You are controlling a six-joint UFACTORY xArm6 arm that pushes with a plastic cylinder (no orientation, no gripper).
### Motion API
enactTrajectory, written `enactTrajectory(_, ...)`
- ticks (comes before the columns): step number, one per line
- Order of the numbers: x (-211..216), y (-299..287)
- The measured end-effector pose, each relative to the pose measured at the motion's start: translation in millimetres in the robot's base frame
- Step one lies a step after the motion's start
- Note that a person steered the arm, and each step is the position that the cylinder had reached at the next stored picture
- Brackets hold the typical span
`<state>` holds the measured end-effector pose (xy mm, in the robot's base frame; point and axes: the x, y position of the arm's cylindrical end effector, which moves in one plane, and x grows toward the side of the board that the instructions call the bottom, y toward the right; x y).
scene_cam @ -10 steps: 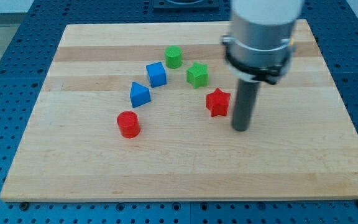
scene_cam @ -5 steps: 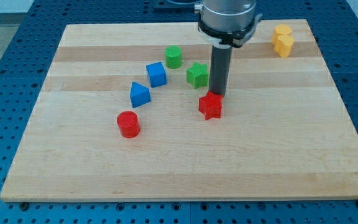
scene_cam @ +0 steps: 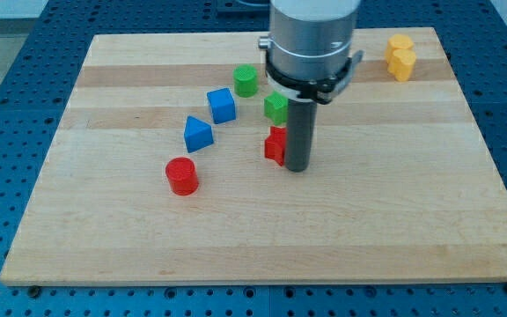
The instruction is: Move the red star towards center
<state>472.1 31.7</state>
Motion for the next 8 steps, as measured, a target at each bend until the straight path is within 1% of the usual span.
enactTrajectory(4,-36,-47)
enactTrajectory(5,4,-23)
enactTrajectory(6,29,-12)
enactTrajectory(7,16,-15)
enactTrajectory(8,-17,-16)
